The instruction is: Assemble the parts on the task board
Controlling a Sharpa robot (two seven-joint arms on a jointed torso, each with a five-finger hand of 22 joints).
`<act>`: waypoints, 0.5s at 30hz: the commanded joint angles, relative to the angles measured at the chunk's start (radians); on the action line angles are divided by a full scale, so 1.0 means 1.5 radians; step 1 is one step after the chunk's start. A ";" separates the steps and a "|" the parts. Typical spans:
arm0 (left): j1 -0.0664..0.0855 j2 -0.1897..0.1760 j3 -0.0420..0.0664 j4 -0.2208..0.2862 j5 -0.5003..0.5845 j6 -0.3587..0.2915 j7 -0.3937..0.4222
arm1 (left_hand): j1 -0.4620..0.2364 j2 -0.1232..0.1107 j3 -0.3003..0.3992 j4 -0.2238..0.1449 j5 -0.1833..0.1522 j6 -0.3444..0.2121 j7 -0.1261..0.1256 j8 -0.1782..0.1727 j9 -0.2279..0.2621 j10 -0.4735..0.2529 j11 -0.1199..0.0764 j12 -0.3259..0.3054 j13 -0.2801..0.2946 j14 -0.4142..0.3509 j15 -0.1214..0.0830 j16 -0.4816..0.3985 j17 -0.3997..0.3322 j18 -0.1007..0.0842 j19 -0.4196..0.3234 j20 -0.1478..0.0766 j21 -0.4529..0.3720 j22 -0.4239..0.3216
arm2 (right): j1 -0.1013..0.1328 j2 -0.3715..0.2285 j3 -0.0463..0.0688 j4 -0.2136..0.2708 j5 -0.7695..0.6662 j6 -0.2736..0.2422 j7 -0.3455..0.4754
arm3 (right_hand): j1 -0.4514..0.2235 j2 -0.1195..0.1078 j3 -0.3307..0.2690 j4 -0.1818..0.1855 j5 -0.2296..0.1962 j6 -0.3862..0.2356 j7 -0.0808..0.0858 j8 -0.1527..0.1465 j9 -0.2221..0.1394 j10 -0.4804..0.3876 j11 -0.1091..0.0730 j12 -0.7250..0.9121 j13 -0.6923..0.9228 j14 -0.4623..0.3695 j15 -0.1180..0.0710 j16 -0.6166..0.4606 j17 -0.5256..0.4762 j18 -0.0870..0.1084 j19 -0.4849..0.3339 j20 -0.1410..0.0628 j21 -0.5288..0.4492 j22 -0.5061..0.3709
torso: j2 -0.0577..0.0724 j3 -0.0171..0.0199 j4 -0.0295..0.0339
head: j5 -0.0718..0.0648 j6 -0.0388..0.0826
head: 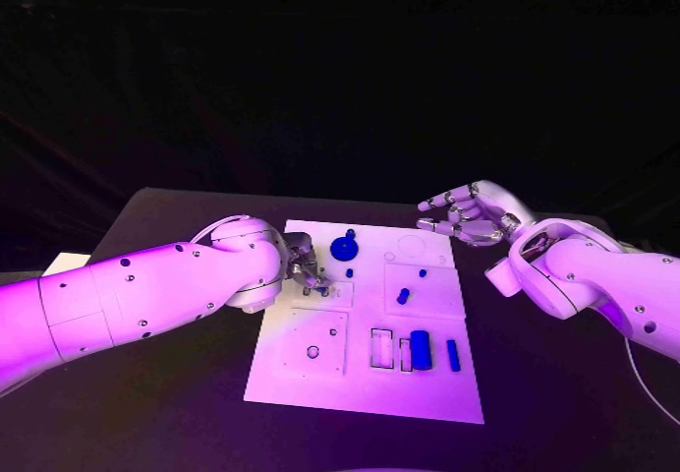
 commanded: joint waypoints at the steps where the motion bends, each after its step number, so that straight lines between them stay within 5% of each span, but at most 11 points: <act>1: -0.001 -0.001 0.000 0.005 -0.036 -0.029 0.009 | -0.004 0.005 0.100 -0.096 -0.002 0.002 -0.005 0.002 0.000 0.004 0.000 0.003 0.001 0.069 0.001 0.002 0.175 -0.013 0.008 0.001 0.004 0.048 | -0.001 0.000 0.000 0.000 0.006 -0.001 0.009 | 0.003 0.006 -0.001 -0.004 0.003 0.003 0.001 0.002 0.001 -0.003 -0.001 -0.002 0.000 0.043 -0.003 -0.002 0.065 0.008 -0.004 0.000 -0.003 0.000 | 0.000 -0.0002 -0.0002 | 0.000 0.000; 15: -0.004 -0.001 0.000 0.009 -0.031 0.002 0.005 | -0.006 0.004 0.102 -0.097 -0.002 0.003 -0.006 0.003 0.001 0.006 -0.001 0.005 0.003 0.069 0.001 0.002 0.175 -0.013 0.009 0.001 0.004 0.049 | -0.002 0.002 0.000 -0.001 0.006 0.005 0.008 | 0.003 0.006 -0.001 -0.004 0.003 0.003 0.001 0.002 0.001 -0.003 -0.001 -0.002 0.000 0.043 -0.003 -0.002 0.065 0.008 -0.004 0.000 -0.003 0.000 | 0.001 0.0001 -0.0002 | 0.001 -0.003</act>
